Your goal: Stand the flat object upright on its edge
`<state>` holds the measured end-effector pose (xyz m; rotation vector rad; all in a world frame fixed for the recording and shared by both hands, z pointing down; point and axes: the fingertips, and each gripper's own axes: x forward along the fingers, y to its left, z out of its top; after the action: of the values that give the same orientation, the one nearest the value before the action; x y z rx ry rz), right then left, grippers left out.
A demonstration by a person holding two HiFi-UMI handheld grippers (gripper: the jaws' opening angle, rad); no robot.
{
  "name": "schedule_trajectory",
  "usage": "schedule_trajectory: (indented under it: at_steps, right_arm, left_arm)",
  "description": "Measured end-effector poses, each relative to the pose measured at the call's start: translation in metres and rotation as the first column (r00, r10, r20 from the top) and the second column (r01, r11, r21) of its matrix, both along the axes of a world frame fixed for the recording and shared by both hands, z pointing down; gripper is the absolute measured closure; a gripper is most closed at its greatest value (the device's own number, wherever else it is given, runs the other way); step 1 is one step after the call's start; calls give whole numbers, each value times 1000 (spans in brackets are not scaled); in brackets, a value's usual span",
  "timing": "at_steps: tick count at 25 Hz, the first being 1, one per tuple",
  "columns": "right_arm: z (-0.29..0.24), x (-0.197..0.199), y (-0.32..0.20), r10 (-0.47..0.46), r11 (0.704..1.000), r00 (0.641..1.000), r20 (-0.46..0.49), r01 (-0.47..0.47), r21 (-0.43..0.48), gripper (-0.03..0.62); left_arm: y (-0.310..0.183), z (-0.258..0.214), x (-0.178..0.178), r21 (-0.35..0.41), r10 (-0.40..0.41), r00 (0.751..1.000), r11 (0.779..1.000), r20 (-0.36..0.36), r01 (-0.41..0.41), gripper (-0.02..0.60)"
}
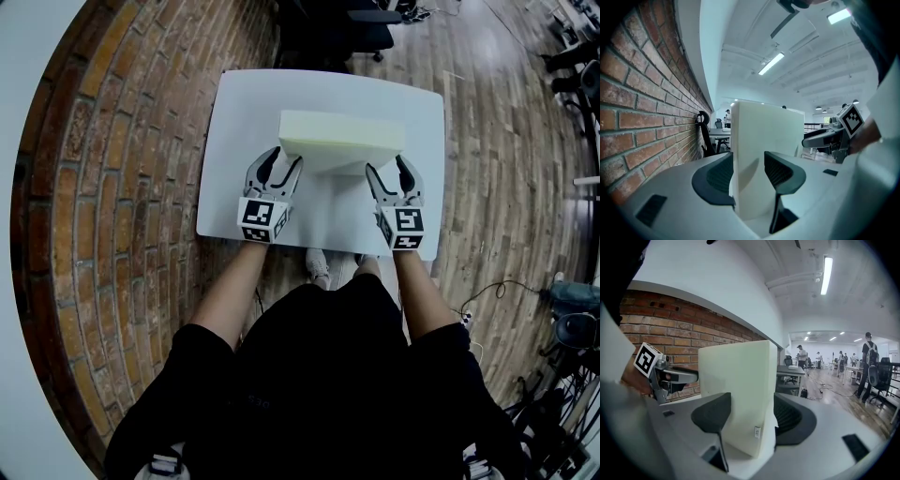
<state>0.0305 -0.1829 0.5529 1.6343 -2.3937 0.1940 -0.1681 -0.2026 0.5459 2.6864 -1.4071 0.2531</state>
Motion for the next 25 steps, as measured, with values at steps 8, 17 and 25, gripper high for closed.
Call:
schedule_trajectory:
  at_steps: [8, 17, 25]
  right_arm:
    - [0, -1, 0, -14, 1000, 1000, 14, 14, -5, 301]
    - [-12, 4, 10, -27, 999, 1000, 10, 26, 18, 304]
    - [-25, 12, 24, -35, 999, 999, 21, 34, 35, 305]
  left_arm:
    - [0, 0, -4, -5, -12, 1000, 1000, -1, 12, 379]
    - [10, -15, -3, 16, -2, 1000, 1000, -1, 2, 379]
    - [24, -35, -6, 38, -7, 1000, 999, -12, 8, 379]
